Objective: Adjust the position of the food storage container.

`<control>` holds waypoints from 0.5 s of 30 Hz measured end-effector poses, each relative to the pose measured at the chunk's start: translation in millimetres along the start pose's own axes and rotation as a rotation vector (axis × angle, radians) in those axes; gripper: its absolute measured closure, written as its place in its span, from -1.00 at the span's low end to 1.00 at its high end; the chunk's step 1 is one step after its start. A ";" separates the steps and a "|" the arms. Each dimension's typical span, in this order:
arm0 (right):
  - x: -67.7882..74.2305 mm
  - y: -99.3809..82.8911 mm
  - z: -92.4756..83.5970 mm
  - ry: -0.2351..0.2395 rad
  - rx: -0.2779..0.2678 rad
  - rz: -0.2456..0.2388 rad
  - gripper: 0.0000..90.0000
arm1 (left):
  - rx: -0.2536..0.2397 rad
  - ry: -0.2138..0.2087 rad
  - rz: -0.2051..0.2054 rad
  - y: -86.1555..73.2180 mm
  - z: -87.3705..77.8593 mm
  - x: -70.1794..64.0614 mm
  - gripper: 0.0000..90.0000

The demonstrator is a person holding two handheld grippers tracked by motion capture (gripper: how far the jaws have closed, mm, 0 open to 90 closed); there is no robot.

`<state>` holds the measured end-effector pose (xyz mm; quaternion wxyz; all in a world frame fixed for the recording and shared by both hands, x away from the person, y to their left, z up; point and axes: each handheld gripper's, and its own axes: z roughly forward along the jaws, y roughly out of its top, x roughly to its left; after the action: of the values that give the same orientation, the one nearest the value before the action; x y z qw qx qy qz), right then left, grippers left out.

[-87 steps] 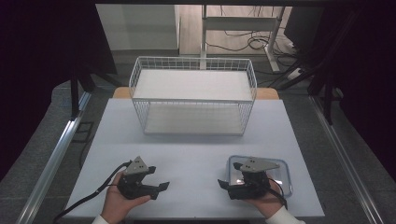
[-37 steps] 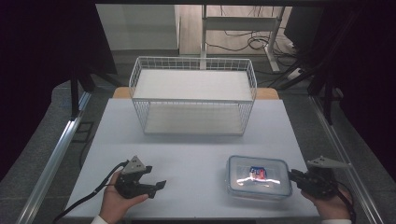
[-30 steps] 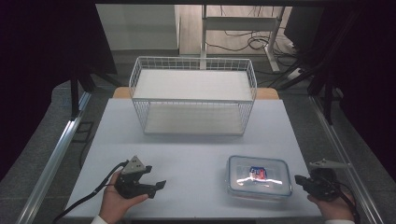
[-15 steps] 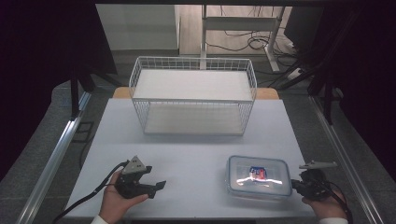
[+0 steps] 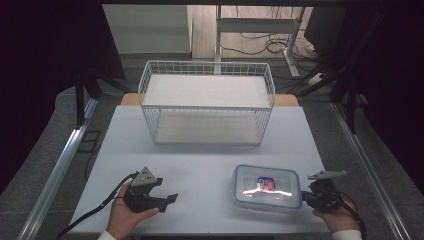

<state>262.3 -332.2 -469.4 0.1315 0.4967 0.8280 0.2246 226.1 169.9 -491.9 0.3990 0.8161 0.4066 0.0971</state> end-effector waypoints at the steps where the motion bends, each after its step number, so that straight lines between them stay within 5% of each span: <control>1: 2.1 1.4 0.9 0.008 0.001 -0.005 0.97 | 0.000 0.000 0.000 0.1 -0.1 0.1 -0.50; 15: 22.6 20.5 12.8 0.043 -0.006 -0.055 0.97 | -0.001 0.011 -0.001 0.6 -1.3 2.5 -0.50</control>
<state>272.9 -300.9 -470.0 0.1213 0.4681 0.8434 0.2342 227.5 172.2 -491.1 0.3973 0.8151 0.4092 0.1015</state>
